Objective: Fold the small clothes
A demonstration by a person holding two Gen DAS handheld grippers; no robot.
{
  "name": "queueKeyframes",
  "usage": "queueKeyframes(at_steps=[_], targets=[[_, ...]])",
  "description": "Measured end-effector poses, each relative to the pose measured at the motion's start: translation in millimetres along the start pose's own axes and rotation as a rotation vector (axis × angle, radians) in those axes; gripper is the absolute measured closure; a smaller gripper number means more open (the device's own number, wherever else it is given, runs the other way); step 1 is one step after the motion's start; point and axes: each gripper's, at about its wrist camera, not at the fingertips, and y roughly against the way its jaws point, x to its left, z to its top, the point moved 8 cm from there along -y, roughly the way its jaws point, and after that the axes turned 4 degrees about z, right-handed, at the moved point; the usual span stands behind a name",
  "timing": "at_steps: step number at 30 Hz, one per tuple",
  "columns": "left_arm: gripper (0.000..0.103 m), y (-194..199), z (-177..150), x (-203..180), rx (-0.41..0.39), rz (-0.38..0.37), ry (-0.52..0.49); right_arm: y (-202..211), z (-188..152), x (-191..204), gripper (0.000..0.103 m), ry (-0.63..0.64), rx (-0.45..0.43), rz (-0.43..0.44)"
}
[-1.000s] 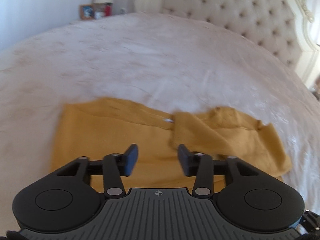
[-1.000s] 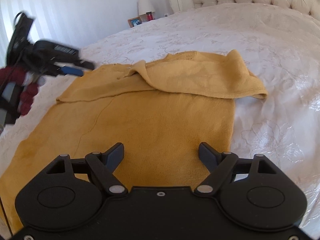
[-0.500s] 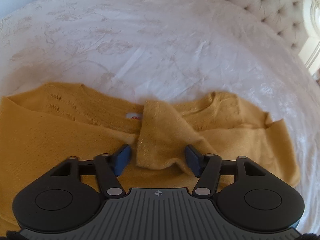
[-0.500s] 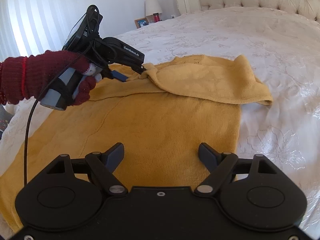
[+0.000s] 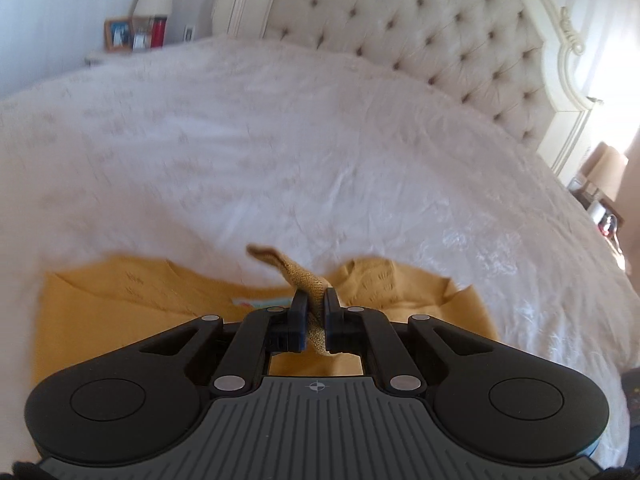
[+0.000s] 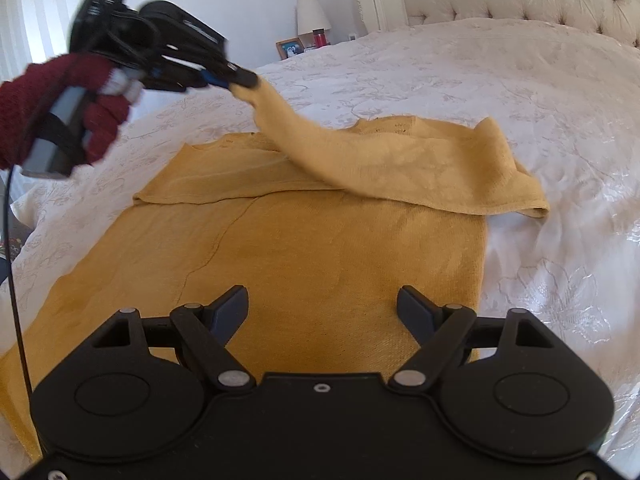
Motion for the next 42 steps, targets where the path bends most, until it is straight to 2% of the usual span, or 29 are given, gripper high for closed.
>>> queueKeyframes(at_steps=[3, 8, 18, 21, 22, 24, 26, 28, 32, 37, 39, 42], targets=[[0.096, 14, 5, 15, -0.004, 0.012, 0.004, 1, 1, 0, 0.02, -0.002, -0.001, 0.005], [0.095, 23, -2, 49, 0.008, 0.099, -0.019, 3, 1, -2, 0.02, -0.012, -0.001, 0.01], [0.095, -9, -53, 114, 0.124, 0.235, 0.041, -3, -1, -5, 0.02, -0.01, 0.019, 0.01], [0.089, -18, -69, 122, 0.149, 0.261, 0.023, -7, -3, -6, 0.02, -0.009, 0.031, 0.006], [0.081, -21, -73, 124, 0.151, 0.274, 0.008, -8, -4, -6, 0.02, -0.007, 0.036, 0.002], [0.075, -21, -78, 126, 0.127, 0.293, -0.012, -10, -5, -6, 0.019, 0.002, 0.043, -0.005], [0.062, -17, -81, 127, 0.101, 0.314, -0.021, -12, -7, -6, 0.019, 0.014, 0.049, -0.011], [0.057, -12, -87, 127, 0.087, 0.317, -0.022, -13, -10, -5, 0.018, 0.025, 0.053, -0.017], [0.039, 2, -98, 125, 0.066, 0.306, -0.014, -15, -15, -5, 0.016, 0.044, 0.053, -0.026], [0.032, 28, -121, 113, 0.072, 0.264, -0.049, -12, -17, -4, 0.015, 0.046, 0.057, -0.033], [0.031, 38, -139, 107, 0.099, 0.241, -0.061, -9, -14, -6, 0.015, 0.014, 0.068, -0.025], [0.027, 57, -160, 99, 0.086, 0.214, -0.074, 0, -4, -9, 0.016, -0.03, 0.069, -0.008]])
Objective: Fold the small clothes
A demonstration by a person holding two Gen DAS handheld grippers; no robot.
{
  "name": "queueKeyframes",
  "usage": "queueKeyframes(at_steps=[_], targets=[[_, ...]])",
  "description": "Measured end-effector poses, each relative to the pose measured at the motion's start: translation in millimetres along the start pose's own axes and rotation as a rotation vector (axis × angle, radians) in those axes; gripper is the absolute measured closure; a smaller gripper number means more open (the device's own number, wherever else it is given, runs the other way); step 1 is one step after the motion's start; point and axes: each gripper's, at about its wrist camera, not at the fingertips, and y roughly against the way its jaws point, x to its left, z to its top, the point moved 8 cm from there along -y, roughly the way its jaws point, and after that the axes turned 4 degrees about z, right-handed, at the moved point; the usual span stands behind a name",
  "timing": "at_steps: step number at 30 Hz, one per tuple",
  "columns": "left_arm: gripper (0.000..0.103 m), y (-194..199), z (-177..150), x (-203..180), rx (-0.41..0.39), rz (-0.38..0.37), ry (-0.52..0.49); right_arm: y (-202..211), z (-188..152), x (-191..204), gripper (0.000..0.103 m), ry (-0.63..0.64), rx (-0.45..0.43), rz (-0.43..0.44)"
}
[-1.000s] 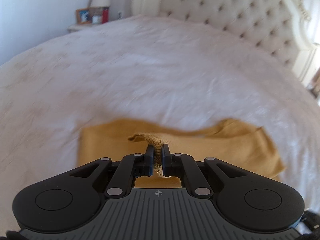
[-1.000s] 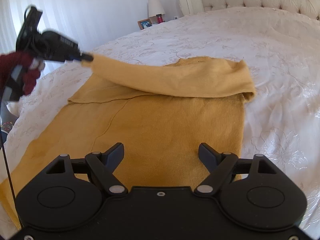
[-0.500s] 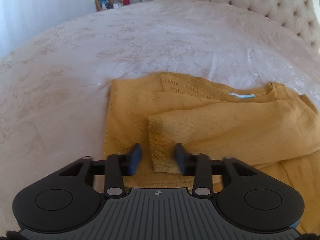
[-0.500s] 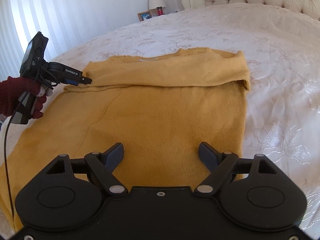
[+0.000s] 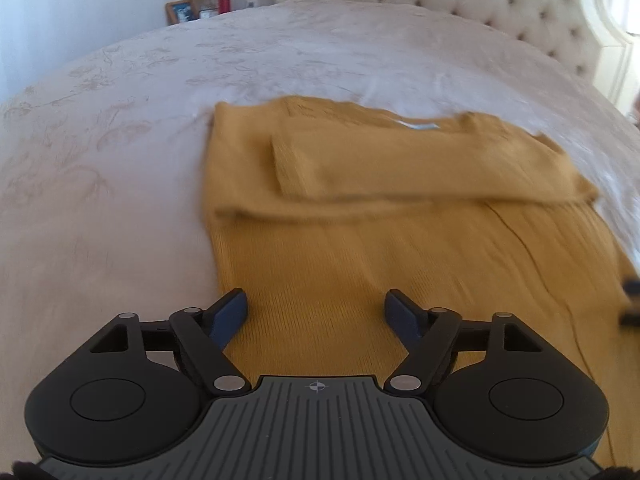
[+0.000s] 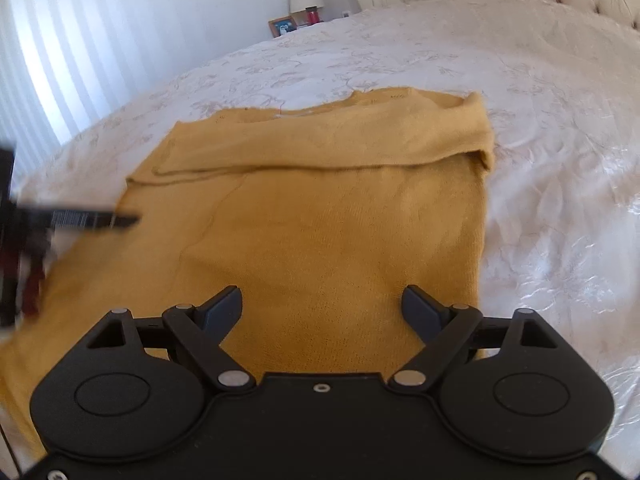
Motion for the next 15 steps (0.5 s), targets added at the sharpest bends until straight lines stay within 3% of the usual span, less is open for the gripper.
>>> queueKeyframes(at_steps=[4, 7, 11, 15], targets=[[0.021, 14, -22, -6, -0.051, -0.003, -0.019, 8, 30, -10, 0.016, -0.017, -0.036, -0.015], [0.019, 14, -29, -14, -0.116, 0.04, -0.065, 3, 66, -17, 0.016, -0.036, -0.092, -0.006], [0.015, 10, -28, -17, -0.13, 0.063, -0.083, -23, 112, -17, 0.016, -0.06, -0.154, 0.028], [0.015, 9, -26, -17, -0.132, 0.047, -0.068, -62, 131, -21, 0.016, -0.114, -0.186, 0.064]])
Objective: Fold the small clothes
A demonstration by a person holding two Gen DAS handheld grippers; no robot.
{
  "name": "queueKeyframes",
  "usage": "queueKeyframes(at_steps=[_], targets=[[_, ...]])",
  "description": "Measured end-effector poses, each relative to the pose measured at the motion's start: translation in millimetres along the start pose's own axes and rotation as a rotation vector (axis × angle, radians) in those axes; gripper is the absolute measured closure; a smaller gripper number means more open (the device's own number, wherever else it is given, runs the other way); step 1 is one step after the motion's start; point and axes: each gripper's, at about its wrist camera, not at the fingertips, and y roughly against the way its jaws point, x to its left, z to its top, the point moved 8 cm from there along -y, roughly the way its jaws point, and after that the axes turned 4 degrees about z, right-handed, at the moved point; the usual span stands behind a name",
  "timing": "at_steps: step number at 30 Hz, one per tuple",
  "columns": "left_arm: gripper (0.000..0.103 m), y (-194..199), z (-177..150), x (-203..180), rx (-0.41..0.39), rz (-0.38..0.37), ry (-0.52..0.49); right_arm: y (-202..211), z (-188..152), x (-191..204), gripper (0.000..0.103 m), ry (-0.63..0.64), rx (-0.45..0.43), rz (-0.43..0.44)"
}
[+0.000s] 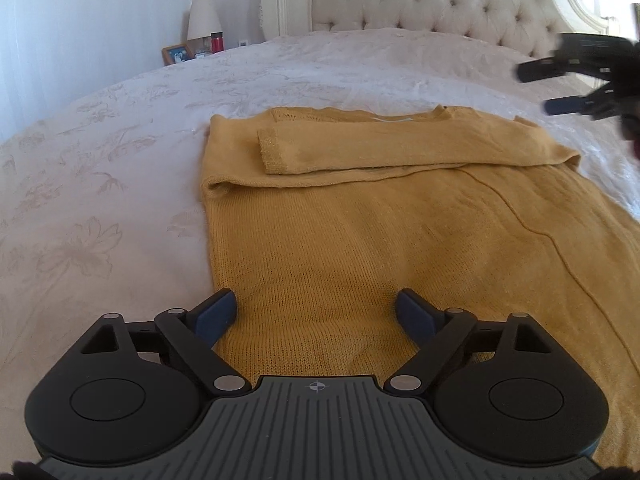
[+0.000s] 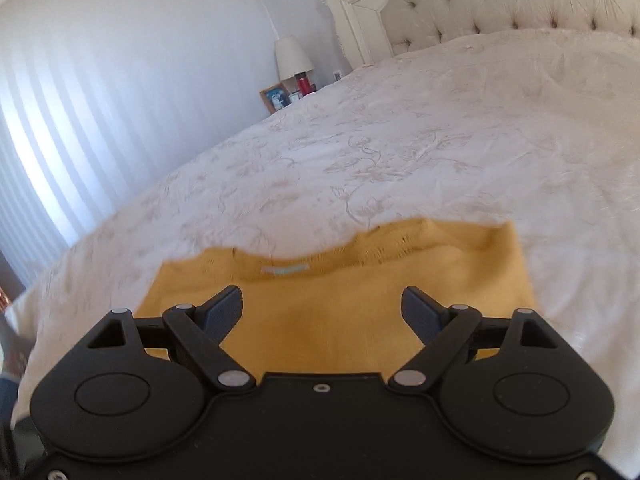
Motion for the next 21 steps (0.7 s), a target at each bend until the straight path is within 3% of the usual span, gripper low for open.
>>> queueKeyframes(at_steps=[3, 6, 8, 11, 15, 21], targets=[[0.015, -1, -1, 1, -0.003, -0.002, 0.003, -22, -8, -17, 0.017, -0.037, 0.01, -0.027], [0.015, 0, -4, 3, -0.007, -0.008, 0.011, -31, -28, -53, 0.027, -0.079, 0.086, -0.16], [0.015, 0, -5, 4, -0.009, -0.013, 0.018, -21, -35, -69, 0.033, -0.044, 0.082, -0.242], [0.014, -1, -6, 5, -0.012, -0.018, 0.023, -2, -37, -74, 0.032, -0.029, 0.073, -0.283], [0.014, -1, -6, 5, -0.012, -0.017, 0.023, 16, -27, -68, 0.03, 0.027, -0.005, -0.305], [0.014, -1, -5, 5, -0.012, -0.014, 0.019, -16, 4, -74, 0.034, 0.029, -0.008, -0.361]])
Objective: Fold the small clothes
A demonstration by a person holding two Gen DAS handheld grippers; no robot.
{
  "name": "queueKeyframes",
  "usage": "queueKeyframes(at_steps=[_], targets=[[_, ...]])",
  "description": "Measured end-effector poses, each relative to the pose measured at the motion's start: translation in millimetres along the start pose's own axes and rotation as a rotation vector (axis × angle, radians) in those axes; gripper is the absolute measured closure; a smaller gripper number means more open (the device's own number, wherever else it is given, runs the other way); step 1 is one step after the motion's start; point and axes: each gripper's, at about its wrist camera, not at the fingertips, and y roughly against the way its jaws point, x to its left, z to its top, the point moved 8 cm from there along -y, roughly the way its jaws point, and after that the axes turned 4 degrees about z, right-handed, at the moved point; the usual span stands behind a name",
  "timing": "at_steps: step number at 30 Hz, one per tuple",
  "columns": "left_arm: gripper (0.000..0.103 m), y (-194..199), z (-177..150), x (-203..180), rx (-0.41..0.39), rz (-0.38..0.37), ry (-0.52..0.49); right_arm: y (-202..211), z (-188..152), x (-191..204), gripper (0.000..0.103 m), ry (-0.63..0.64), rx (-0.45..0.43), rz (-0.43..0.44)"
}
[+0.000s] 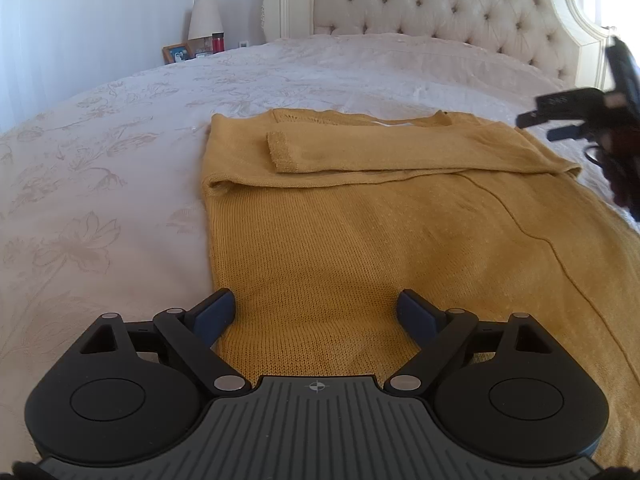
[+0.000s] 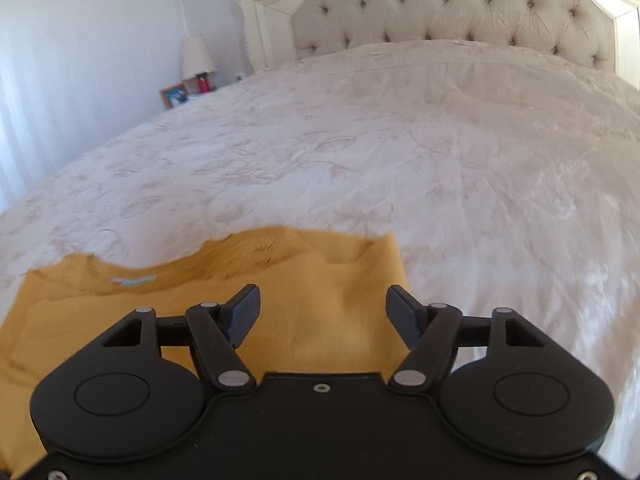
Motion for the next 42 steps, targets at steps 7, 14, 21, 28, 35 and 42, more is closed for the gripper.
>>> queueKeyframes(at_steps=[7, 14, 21, 28, 35, 42], targets=[[0.014, 2, -1, -1, -0.001, 0.001, -0.001, -46, -9, -35, 0.038, -0.003, 0.132, -0.169], [0.014, 1, -1, 0, -0.001, 0.001, -0.001, -10, -2, -48, 0.038, -0.05, 0.04, -0.129], [0.014, 2, -1, 0, -0.001, 0.001, -0.002, 20, -51, -57, 0.038, -0.01, 0.103, -0.107], [0.014, 2, 0, 0, 0.0, 0.005, -0.004, 58, -60, -56, 0.035, -0.025, 0.103, -0.098], [0.014, 10, 0, 0, 0.059, -0.011, -0.01, 108, -90, -28, 0.033, -0.037, 0.123, 0.03], [0.013, 48, -30, 6, 0.137, -0.038, 0.048, 155, -145, -5, 0.028, 0.061, 0.191, 0.055]])
